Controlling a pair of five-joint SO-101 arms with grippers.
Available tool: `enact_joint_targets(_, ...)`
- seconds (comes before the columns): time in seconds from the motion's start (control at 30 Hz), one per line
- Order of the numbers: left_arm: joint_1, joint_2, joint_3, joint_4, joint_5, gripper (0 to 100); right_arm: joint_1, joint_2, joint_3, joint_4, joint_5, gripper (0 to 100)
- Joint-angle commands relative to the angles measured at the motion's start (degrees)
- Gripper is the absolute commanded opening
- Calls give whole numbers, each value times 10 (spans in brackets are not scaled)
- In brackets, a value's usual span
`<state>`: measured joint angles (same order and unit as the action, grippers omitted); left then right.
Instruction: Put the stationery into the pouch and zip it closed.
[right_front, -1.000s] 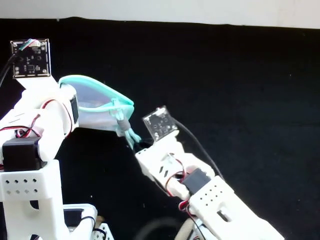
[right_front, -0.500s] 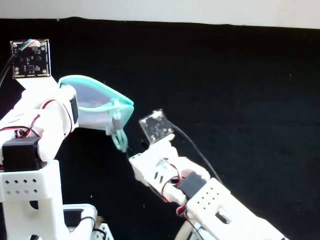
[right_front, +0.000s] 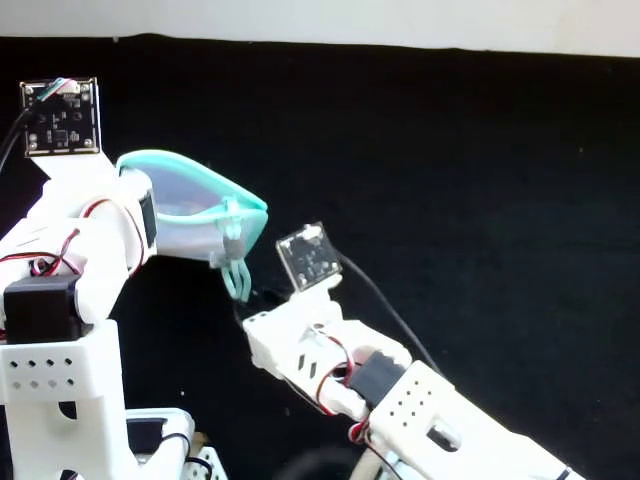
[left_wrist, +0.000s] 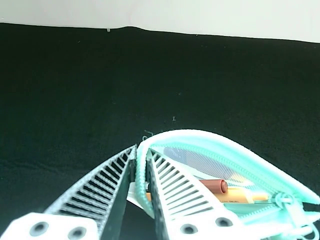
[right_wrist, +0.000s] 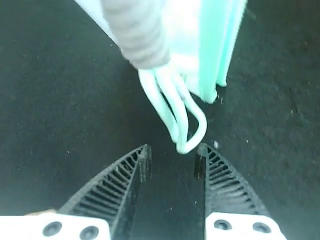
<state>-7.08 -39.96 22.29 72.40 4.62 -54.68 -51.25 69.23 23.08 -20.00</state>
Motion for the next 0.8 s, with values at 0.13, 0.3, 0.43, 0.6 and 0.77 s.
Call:
enact_joint_targets(0.13,17,20,26,-1,-2,7,-2,-7,-7,-15,86,156)
enact_joint_targets(0.3,17,20,26,-1,-2,7,-2,-7,-3,-15,87,156)
enact_joint_targets(0.43,17,19,25,-1,-2,7,-2,-7,-5,-15,84,156)
enact_joint_targets(0.6,17,18,23,-2,-2,7,-1,-7,6,-15,84,156)
enact_joint_targets(0.77,15,15,23,-2,-2,7,-1,0,6,-15,86,156)
